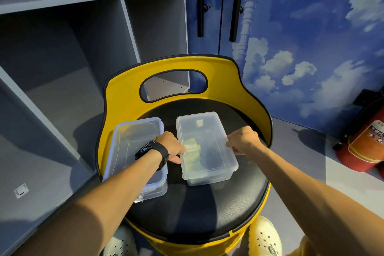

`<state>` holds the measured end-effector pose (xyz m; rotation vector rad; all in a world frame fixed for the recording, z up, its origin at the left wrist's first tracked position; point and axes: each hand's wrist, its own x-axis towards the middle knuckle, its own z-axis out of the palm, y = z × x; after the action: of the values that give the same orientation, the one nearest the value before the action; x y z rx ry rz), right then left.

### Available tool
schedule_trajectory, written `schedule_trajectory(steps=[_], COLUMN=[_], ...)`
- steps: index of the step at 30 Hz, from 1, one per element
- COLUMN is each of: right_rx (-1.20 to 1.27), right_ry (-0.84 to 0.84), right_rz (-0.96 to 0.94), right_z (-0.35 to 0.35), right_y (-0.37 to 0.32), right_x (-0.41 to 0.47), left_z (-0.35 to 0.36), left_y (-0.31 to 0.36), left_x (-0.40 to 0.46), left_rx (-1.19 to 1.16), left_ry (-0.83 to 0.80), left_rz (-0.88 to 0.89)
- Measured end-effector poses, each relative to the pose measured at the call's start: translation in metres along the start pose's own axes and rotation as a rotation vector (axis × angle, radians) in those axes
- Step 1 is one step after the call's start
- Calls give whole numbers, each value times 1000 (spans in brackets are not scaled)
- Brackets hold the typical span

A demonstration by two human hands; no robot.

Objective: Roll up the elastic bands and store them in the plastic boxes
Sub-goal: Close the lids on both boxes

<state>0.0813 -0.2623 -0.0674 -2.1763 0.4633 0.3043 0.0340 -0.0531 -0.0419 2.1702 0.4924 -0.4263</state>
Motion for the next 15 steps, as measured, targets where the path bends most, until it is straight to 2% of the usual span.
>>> schedule_trajectory(steps=[6, 15], right_rx=[73, 214], right_ry=[-102, -83], right_rz=[10, -64], right_z=[-9, -5], right_y=[-7, -32], right_x=[3, 45], left_z=[-13, -23], left_y=[2, 28], left_x=[17, 53], left_rx=[-26, -178], left_ry=[-105, -18], left_rz=[-59, -13])
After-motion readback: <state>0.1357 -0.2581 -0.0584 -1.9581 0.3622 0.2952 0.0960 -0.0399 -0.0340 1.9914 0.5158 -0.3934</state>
